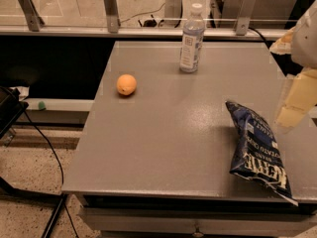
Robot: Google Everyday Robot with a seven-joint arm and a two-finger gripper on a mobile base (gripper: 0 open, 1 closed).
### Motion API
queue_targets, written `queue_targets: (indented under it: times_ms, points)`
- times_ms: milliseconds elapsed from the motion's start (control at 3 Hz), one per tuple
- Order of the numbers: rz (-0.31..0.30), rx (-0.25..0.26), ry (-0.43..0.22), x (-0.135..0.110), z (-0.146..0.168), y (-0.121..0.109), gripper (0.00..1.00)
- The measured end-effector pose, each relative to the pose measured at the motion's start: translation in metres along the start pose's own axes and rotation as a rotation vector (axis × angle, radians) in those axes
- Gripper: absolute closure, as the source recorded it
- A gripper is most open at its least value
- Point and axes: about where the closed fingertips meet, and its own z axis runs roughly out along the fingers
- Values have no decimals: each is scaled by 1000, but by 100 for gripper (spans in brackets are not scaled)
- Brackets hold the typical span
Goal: Move blue chip bag near blue plastic bottle
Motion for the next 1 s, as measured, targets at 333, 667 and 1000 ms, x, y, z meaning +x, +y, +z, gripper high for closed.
queue_targets:
  times_ms: [333, 667, 1000]
  points:
    - [0, 0, 0, 0, 0, 0, 0]
    - [12, -54, -3, -4, 22, 12, 0]
    - [-66, -140, 9, -14, 64, 46, 0]
